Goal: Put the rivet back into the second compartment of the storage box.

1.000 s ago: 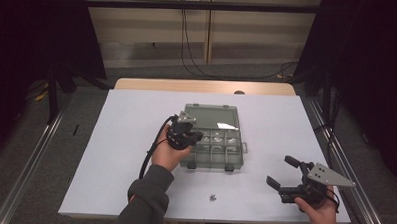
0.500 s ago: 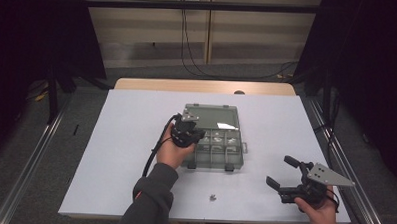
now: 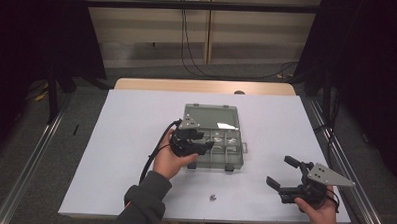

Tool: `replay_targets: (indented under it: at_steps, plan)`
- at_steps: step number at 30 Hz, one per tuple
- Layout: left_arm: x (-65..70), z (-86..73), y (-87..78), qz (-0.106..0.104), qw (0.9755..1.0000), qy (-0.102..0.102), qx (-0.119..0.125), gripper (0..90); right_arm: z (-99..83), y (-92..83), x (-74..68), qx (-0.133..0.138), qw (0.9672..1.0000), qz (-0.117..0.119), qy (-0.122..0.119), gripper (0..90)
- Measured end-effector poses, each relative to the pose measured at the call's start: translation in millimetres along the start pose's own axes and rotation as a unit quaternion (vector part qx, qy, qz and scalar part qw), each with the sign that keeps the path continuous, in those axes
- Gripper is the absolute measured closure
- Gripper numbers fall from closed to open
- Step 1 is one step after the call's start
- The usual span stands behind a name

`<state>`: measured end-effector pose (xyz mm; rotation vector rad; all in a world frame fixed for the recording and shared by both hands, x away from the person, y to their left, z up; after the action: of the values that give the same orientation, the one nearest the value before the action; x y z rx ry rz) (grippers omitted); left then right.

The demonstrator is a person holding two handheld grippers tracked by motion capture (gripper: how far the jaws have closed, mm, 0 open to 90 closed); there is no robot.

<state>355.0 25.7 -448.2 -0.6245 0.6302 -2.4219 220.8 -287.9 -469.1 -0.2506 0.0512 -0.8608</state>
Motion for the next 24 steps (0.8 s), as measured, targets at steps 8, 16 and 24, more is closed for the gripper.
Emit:
replay_targets:
  at_steps: [8,16,24]
  plan:
    - [14.3,-10.5,-6.0,-0.044,0.9990,0.007,-0.002,22.2,0.2,-0.4,-0.1,0.001,1.0000,-0.001,0.001,2.5]
    - [25.2,-21.4,-12.9,-0.065,0.9979,0.008,0.003,19.1,-0.1,0.0,-0.5,0.000,1.0000,-0.001,0.000,2.5]
    - [35.0,-31.7,-15.8,-0.085,0.9962,0.020,-0.003,18.7,-0.1,0.1,-0.4,-0.001,1.0000,0.000,-0.002,2.6]
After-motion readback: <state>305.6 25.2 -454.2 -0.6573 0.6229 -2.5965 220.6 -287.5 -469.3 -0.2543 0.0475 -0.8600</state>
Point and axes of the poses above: each handheld gripper's, and its own axes: y roughly forward along the jaws, z roughly out of its top, x roughly to its right, the point moved 3 cm from there along y, roughly forward along the jaws, and after that the axes turned 8 degrees about -y, right-handed, at the moved point
